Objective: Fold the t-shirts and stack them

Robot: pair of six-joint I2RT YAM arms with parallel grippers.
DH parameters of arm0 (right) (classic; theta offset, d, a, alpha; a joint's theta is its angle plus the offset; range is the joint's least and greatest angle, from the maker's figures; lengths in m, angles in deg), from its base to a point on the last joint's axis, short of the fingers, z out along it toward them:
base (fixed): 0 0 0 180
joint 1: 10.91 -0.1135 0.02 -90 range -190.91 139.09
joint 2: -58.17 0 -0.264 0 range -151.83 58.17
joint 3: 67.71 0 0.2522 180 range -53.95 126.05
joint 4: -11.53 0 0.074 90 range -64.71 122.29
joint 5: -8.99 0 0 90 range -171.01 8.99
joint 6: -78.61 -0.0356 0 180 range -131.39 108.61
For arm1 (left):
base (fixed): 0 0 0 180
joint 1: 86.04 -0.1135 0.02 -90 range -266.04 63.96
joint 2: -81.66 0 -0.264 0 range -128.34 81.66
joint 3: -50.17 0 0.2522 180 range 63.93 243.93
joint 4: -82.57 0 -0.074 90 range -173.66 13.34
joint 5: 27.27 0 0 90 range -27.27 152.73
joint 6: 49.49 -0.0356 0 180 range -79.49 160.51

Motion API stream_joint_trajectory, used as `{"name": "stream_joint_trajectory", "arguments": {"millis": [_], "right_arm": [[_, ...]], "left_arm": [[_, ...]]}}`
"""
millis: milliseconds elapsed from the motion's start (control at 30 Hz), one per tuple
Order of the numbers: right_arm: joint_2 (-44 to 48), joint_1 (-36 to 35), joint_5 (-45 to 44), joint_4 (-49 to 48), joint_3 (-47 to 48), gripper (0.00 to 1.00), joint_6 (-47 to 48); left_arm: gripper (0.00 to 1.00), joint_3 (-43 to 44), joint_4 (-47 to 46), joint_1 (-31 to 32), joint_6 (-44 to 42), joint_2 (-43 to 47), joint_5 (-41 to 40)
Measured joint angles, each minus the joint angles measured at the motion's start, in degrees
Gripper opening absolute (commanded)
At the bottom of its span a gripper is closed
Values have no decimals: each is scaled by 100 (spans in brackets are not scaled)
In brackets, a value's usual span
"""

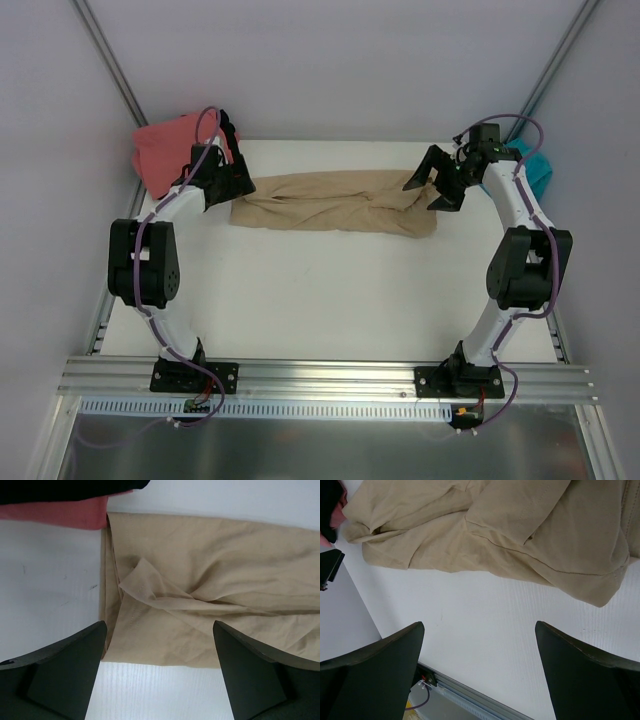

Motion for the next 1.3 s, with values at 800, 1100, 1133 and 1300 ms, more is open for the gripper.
{"name": "stream_joint_trajectory", "arguments": {"millis": [800,1100,1133,1300], "right_arm": [[0,44,-24,393,111,100,160],[0,44,-24,400,111,100,153],[0,44,-26,400,111,99,153],[0,44,-24,400,111,99,151]], "left_arm": [[33,560,-33,-4,234,-754,-109],[0,636,9,-39,243,-800,-118],[0,649,9,-42,245,-813,-118],[0,654,13,-44,247,-839,-118]]}}
